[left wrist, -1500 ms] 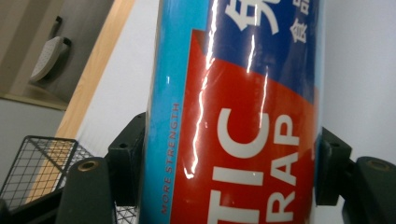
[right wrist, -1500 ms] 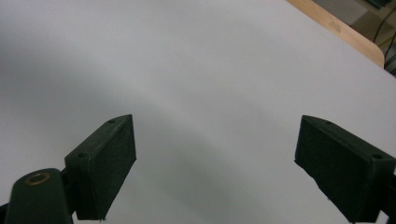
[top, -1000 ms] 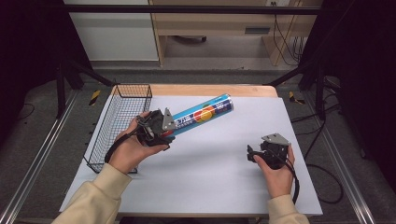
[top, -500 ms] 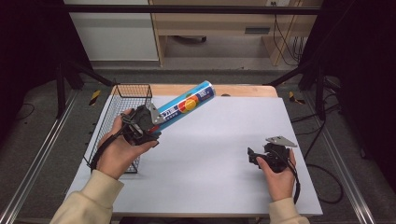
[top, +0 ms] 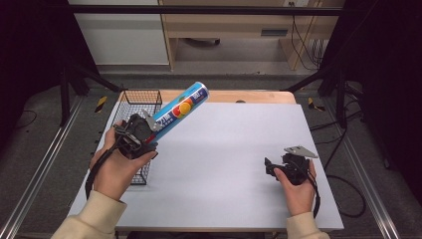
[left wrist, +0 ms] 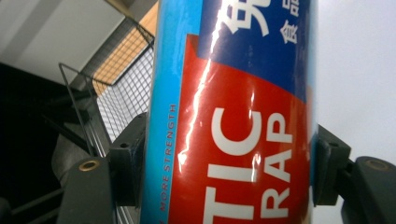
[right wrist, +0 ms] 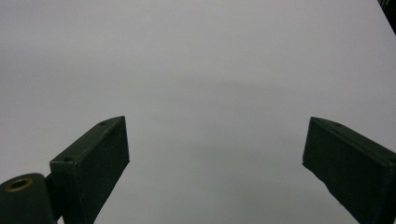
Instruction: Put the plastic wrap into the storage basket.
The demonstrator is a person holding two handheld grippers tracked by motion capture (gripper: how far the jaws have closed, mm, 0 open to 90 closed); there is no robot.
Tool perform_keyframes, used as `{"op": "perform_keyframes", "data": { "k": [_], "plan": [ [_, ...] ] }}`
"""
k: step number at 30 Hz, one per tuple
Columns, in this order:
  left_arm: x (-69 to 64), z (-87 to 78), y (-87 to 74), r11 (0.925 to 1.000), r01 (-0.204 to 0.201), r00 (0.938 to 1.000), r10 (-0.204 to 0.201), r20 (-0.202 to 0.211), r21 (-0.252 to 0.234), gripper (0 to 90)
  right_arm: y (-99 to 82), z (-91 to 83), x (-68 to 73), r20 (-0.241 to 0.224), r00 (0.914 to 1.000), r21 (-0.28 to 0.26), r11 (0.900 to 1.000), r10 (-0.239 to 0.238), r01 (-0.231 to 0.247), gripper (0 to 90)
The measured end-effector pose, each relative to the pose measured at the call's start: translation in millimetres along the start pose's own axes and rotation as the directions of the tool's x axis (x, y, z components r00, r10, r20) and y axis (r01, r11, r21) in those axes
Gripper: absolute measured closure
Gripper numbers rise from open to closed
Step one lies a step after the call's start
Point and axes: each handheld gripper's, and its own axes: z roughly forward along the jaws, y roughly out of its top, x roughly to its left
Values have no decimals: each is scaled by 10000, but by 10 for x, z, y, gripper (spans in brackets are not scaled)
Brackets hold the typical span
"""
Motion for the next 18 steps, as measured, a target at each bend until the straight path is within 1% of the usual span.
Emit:
{"op": "perform_keyframes", "data": {
  "k": [4,7,8,9,11,13,14,15,16,17,18],
  "plan": [
    [49,45,-47,9996,261,9995,-259,-175,134,308,-4,11,-2,4,10000,46,9999,-96,96,76],
    [83,85,-97,9988,289,9985,-270,-486,392,308,-4,23,-15,83,9999,38,9999,-146,145,78],
    [90,102,-132,9976,460,9976,-431,-539,524,309,-3,27,-27,89,9998,54,9998,-193,193,79],
    [106,118,-150,9977,441,9979,-416,-486,515,309,-2,36,-37,126,9997,59,9998,-207,207,79],
    [120,143,-203,9957,544,9969,-499,-602,748,309,0,28,-53,108,9999,-5,10000,-88,88,80],
    [126,157,-228,9950,588,9963,-535,-666,805,309,5,17,-55,78,10000,-49,10000,-26,27,80],
    [146,168,-278,9925,702,9956,-634,-694,1001,309,10,7,-51,41,10000,-98,9999,-63,64,80],
    [146,168,-278,9925,702,9956,-634,-694,1001,309,9,10,-47,13,10000,-89,9999,-93,93,80],
    [154,163,-333,9898,832,9944,-749,-745,1155,309,8,14,-37,-39,9999,-30,9999,-121,121,80],
    [154,163,-333,9898,832,9944,-749,-745,1155,309,5,19,-32,-55,9998,-36,9998,-207,207,80],
    [162,143,-383,9872,898,9937,-799,-788,1320,309,6,15,-21,-57,9998,-11,9998,-198,198,80]
  ]
}}
